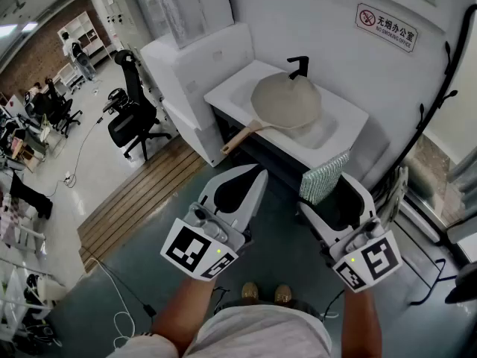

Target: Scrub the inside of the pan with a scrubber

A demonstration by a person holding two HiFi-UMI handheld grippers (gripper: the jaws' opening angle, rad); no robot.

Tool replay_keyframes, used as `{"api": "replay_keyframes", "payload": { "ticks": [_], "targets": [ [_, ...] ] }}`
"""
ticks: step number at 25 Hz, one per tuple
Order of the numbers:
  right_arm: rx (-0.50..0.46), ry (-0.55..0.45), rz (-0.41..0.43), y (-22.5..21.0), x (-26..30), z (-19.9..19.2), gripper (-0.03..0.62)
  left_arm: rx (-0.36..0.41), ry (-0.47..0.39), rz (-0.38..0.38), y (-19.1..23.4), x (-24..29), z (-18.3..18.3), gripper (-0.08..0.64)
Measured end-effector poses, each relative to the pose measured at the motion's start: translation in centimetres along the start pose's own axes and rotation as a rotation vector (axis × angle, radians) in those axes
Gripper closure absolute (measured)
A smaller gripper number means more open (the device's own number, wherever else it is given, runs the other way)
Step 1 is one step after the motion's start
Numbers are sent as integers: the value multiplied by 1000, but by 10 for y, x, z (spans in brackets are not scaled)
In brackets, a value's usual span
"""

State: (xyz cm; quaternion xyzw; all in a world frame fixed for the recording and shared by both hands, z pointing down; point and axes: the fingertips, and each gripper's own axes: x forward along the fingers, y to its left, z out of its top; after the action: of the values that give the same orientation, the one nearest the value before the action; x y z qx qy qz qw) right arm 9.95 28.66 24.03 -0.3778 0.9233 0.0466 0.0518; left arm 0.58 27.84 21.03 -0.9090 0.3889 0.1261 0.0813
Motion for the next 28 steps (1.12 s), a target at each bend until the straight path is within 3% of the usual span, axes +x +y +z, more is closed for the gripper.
{"api": "replay_keyframes", "payload": {
  "ticks": [18,28],
  "targets": [
    [21,-3,-2,4,11,1,253,-8,-11,-8,13,-6,2,545],
    [12,11,-25,13,39,-2,253,-11,-29,-18,46,-18,5,545]
  ]
}}
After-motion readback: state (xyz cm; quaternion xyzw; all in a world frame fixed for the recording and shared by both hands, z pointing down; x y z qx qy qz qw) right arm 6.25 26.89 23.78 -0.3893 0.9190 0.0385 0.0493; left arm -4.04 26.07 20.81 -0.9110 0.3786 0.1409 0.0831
